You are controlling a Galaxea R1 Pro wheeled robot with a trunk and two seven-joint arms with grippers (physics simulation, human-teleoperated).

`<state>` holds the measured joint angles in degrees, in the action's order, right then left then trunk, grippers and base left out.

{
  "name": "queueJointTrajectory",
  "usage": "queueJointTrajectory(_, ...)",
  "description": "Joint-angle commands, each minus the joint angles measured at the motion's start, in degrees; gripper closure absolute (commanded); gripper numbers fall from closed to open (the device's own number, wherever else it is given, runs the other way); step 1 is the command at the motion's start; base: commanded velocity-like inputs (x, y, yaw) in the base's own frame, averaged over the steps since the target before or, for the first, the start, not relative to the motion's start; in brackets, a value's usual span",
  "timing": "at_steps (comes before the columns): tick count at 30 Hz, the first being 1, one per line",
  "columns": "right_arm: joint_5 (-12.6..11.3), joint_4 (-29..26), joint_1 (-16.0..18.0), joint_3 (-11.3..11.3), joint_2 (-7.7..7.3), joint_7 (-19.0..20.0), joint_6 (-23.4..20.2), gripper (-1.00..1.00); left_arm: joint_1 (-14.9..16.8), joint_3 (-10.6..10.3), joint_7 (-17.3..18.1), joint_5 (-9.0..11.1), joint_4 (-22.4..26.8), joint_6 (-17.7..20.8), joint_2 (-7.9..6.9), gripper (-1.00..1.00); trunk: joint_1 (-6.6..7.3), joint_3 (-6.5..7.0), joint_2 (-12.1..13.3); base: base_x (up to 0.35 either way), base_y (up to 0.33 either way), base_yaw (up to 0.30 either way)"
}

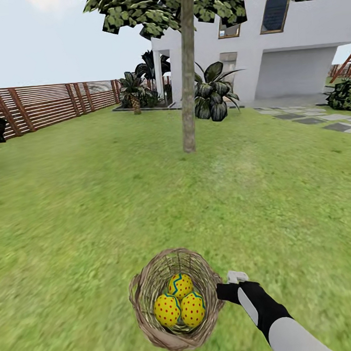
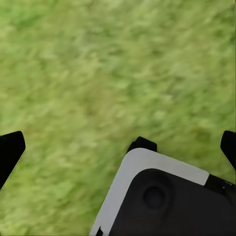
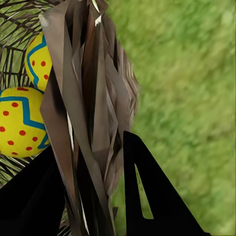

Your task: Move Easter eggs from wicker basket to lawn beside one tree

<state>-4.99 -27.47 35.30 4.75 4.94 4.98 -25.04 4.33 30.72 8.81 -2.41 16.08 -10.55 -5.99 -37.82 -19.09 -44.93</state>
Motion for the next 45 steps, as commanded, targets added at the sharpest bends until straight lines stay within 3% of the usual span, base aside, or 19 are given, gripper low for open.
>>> queueJointTrajectory(1, -0.73, -0.13, 0.03, 0.43, 0.07, 0.12, -0.36, 1.0, 0.06, 0.48, 0.41, -0.25, -0.08, -0.17, 0.01, -1.0, -0.04, -0.07, -0.05, 0.313, 0.183, 0.0)
queueJointTrajectory(33, -0.73, -0.13, 0.03, 0.39, -0.01, 0.2, -0.47, 1.0, 0.06, 0.48, 0.41, -0.25, -0.08, -0.21, 0.06, -1.0, -0.04, -0.07, -0.05, 0.313, 0.183, 0.0)
queueJointTrajectory(45, -0.73, -0.13, 0.03, 0.43, -0.02, 0.2, -0.54, 1.0, 0.06, 0.48, 0.41, 0.06, -0.08, -2.1, 0.02, -1.0, -0.04, -0.07, -0.05, 0.313, 0.182, 0.0)
